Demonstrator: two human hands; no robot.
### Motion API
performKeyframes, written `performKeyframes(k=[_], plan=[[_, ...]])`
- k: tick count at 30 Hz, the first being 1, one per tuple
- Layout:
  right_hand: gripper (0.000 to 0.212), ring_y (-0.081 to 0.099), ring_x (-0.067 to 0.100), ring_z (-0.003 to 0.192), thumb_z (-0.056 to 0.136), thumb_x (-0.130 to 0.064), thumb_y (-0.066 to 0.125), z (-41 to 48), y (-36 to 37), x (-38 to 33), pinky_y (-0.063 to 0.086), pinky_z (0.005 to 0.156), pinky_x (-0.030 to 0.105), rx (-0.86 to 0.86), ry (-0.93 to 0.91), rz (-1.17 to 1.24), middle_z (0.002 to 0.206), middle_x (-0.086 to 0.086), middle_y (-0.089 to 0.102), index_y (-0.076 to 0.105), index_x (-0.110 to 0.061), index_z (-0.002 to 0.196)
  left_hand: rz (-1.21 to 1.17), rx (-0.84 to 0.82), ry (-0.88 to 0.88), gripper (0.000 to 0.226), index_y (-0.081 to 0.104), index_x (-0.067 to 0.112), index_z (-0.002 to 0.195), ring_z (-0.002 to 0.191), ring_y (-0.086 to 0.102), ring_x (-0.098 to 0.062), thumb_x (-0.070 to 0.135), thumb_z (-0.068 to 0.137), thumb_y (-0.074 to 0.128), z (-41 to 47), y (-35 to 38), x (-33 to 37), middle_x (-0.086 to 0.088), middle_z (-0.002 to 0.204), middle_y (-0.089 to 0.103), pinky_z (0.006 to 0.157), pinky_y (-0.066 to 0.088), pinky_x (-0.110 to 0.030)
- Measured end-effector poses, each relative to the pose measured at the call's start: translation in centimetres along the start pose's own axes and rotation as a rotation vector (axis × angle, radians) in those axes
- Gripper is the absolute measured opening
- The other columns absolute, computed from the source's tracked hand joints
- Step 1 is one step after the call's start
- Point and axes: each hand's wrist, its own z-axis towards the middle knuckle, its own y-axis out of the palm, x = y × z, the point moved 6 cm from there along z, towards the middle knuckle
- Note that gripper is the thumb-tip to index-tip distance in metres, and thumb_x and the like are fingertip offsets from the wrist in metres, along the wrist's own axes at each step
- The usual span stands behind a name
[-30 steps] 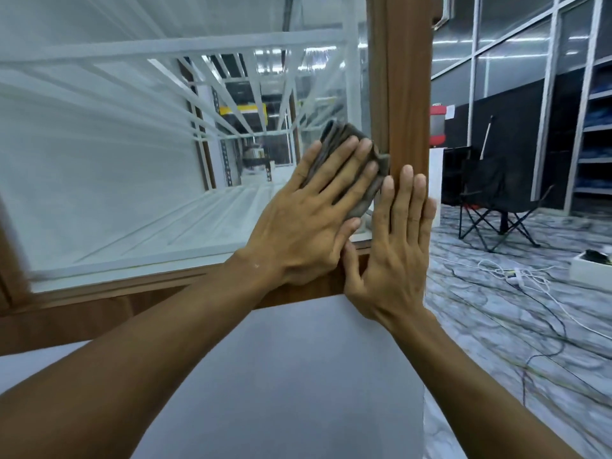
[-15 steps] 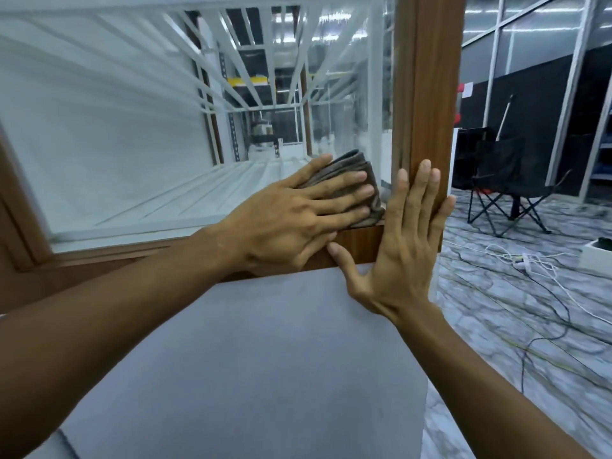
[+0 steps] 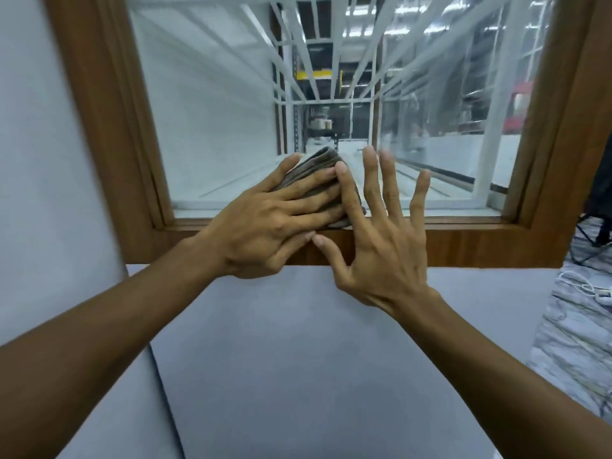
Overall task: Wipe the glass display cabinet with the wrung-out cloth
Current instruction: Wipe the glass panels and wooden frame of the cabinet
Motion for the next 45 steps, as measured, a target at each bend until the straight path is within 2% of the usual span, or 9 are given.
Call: performKeyframes(k=[12,18,22,25,28,32,36,40,45], plan=[[0.081,-0.003,0.036,0.159,0.102,-0.057,0.036,2.7,1.7,-5.6,-0.003,0.12,0.073,-0.066,-0.032,0.03,0.17,0.023,-0.001,0.012,-0.013,0.165,0.008,0.099,-0.277,0.049,0.043,0.012,0.155,0.157,0.024,-0.031,0.024,0.108,0.041,-8.1,-0.9,-2.8,-0.011,0.165,0.035,0.129,0.008,-0.056],[0.087,-0.004,0.037,0.159,0.097,-0.051,0.047,3.6,1.4,-7.6,-0.002,0.124,0.067,-0.046,-0.052,0.105,0.17,0.024,-0.001,0.012,-0.007,0.163,0.123,0.333,-0.542,0.042,0.054,0.002,0.145,0.149,0.04,-0.038,0.015,0.104,0.048,-14.5,-1.0,-4.1,-0.017,0.155,0.048,0.125,0.026,-0.058],[0.087,-0.007,0.037,0.158,0.095,-0.05,0.049,4.7,0.7,-7.9,0.0,0.124,0.066,-0.031,-0.085,0.14,0.17,0.024,-0.003,0.014,-0.011,0.164,0.043,0.487,-0.806,0.047,0.046,0.004,0.15,0.153,0.031,-0.033,0.017,0.106,0.044,-13.4,-0.3,-2.8,-0.015,0.16,0.041,0.13,0.013,-0.049],[0.083,-0.007,0.035,0.159,0.095,-0.046,0.047,5.8,0.6,-7.3,-0.002,0.125,0.063,-0.007,-0.1,0.144,0.17,0.022,-0.002,0.015,-0.012,0.164,-0.154,0.364,-0.685,0.053,0.032,0.008,0.158,0.16,0.014,-0.026,0.024,0.108,0.038,-9.0,-0.1,-1.8,-0.01,0.169,0.023,0.131,0.005,-0.043],[0.076,-0.002,0.034,0.159,0.097,-0.036,0.044,7.1,0.2,-5.4,-0.002,0.126,0.061,0.061,-0.089,0.128,0.17,0.022,0.004,0.018,-0.012,0.164,-0.081,0.204,-0.492,0.059,0.022,0.013,0.164,0.161,0.002,-0.022,0.032,0.109,0.033,-5.1,-0.7,-2.8,-0.008,0.173,0.01,0.131,0.003,-0.046],[0.068,0.001,0.031,0.159,0.103,-0.035,0.032,9.6,-0.9,-1.8,-0.003,0.127,0.059,0.119,-0.061,0.037,0.172,0.016,0.005,0.014,-0.011,0.164,0.075,0.25,-0.63,0.067,0.011,0.014,0.166,0.161,-0.004,-0.026,0.038,0.108,0.033,-1.1,-1.8,-5.3,-0.011,0.174,-0.001,0.13,0.002,-0.053],[0.068,0.001,0.031,0.16,0.103,-0.029,0.039,12.0,-2.0,1.2,-0.001,0.127,0.061,0.17,-0.07,-0.018,0.172,0.016,0.004,0.015,-0.013,0.164,0.168,0.245,-0.506,0.067,0.013,0.01,0.165,0.161,-0.001,-0.027,0.041,0.108,0.03,2.6,-2.1,-5.5,-0.014,0.174,0.002,0.13,0.006,-0.053],[0.067,0.001,0.03,0.16,0.104,-0.033,0.036,15.0,-3.3,3.2,-0.002,0.126,0.061,0.195,-0.059,-0.045,0.172,0.015,0.002,0.014,-0.016,0.165,0.136,0.391,-0.664,0.067,0.015,0.011,0.165,0.161,-0.001,-0.026,0.04,0.108,0.033,6.3,-5.1,-9.0,-0.01,0.174,0.002,0.13,0.005,-0.053],[0.066,0.005,0.03,0.16,0.103,-0.034,0.024,22.2,-6.7,7.2,0.003,0.127,0.06,0.234,-0.012,-0.001,0.172,0.015,0.006,0.014,-0.009,0.163,0.103,0.477,-0.623,0.062,0.018,0.012,0.165,0.161,0.002,-0.024,0.037,0.109,0.027,14.6,-9.5,-12.3,-0.009,0.174,0.007,0.13,0.009,-0.052]])
